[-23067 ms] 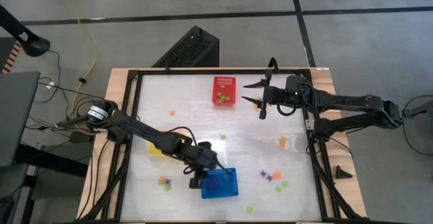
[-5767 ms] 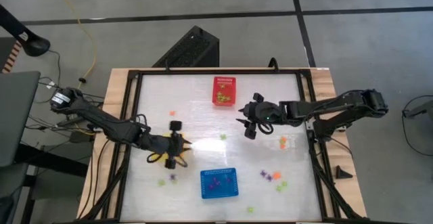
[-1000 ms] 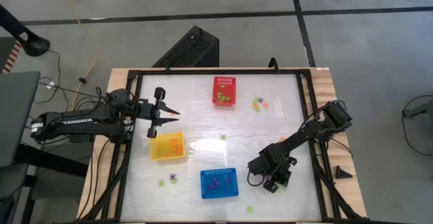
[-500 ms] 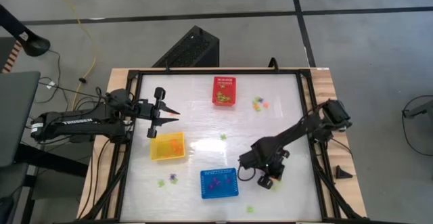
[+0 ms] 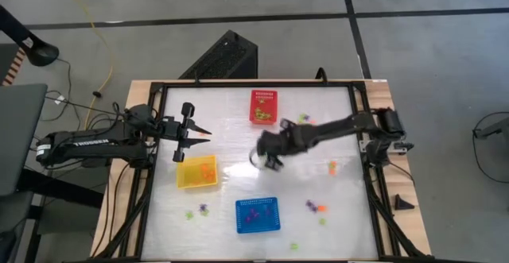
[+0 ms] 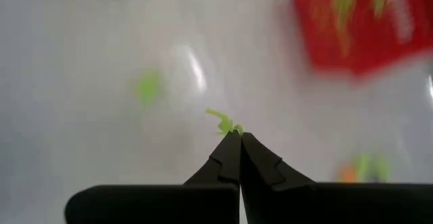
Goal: Sort Halloween decoration
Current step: Put the green spider toy into the red basket
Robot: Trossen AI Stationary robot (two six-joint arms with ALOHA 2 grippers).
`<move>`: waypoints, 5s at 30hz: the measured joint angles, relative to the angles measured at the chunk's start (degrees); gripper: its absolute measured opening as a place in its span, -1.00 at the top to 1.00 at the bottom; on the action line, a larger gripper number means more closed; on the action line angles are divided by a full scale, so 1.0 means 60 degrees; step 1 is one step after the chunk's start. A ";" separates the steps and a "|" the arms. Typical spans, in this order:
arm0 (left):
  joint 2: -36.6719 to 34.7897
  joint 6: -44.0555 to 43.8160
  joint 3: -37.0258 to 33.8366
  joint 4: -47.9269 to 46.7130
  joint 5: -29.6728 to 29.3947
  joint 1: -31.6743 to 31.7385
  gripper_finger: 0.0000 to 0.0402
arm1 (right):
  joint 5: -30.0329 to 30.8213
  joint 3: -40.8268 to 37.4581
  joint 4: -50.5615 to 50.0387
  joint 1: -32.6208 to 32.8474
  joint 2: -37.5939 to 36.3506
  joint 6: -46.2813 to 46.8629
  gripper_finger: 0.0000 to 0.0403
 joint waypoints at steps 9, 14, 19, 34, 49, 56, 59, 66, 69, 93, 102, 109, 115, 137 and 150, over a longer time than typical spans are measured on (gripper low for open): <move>-0.0004 -0.0001 0.0000 -0.0073 0.0000 -0.0003 0.59 | 0.0186 0.0003 0.2755 -0.2788 0.0087 -0.1534 0.76; -0.0004 0.0049 0.0000 -0.0168 -0.0004 -0.0001 0.59 | -0.0592 0.0000 0.3058 -0.3588 0.0087 -0.1721 0.63; -0.0004 0.0076 0.0000 -0.0174 -0.0004 -0.0003 0.59 | -0.0614 0.0000 0.3289 -0.3745 0.0058 -0.1965 0.42; -0.0004 -0.0325 -0.0007 -0.0614 0.0000 -0.0002 0.59 | -0.1361 -0.0849 -0.0076 -0.0252 -0.1434 -0.1227 0.32; 0.1352 -0.0452 -0.0007 0.1303 0.0004 -0.0690 0.59 | -0.2140 -0.7804 0.7694 -0.0439 -0.7227 -0.1869 0.34; 0.5425 -0.1059 0.0098 0.4939 -0.1362 -0.1402 0.59 | -0.2122 -0.7949 0.7021 -0.1900 -0.7927 -0.3070 0.34; 0.7142 -0.1535 0.0819 0.5316 -0.2034 -0.1393 0.59 | -0.2115 -0.7949 0.7054 -0.2279 -0.7785 -0.3245 0.34; 0.9845 -0.2171 0.3750 0.2841 -0.1712 -0.1420 0.59 | -0.2111 -0.7952 0.6641 -0.2641 -0.7541 -0.3575 0.34; 1.0540 -0.2248 0.5130 0.0694 -0.1688 -0.1552 0.59 | -0.2112 -0.7952 0.6411 -0.2599 -0.7566 -0.3574 0.34; 1.1485 0.0078 0.7235 -0.3704 -0.3564 -0.2234 0.59 | -0.2111 -0.6903 0.6423 -0.1763 -0.7573 -0.4068 0.33; 1.2769 0.0007 0.7227 -0.3319 -0.3409 -0.1885 0.59 | -0.2092 -0.6903 0.6311 -0.2190 -0.7573 -0.4441 0.33; 1.3045 -0.0023 0.7227 -0.3311 -0.3402 -0.1893 0.59 | -0.2096 -0.6903 0.6320 -0.2277 -0.7573 -0.4635 0.33; 1.2598 -0.0051 0.7227 -0.3373 -0.3399 -0.1893 0.59 | -0.2103 -0.6903 0.6323 -0.2310 -0.7573 -0.4644 0.33; 1.2313 0.0197 0.7235 -0.4138 -0.2801 -0.1879 0.59 | -0.2122 -0.6907 0.5839 -0.2288 -0.7573 -0.3561 0.33; 1.2719 -0.0051 0.7187 -0.3478 -0.2824 -0.1907 0.59 | -0.2122 -0.6907 0.5854 -0.2288 -0.7572 -0.3637 0.34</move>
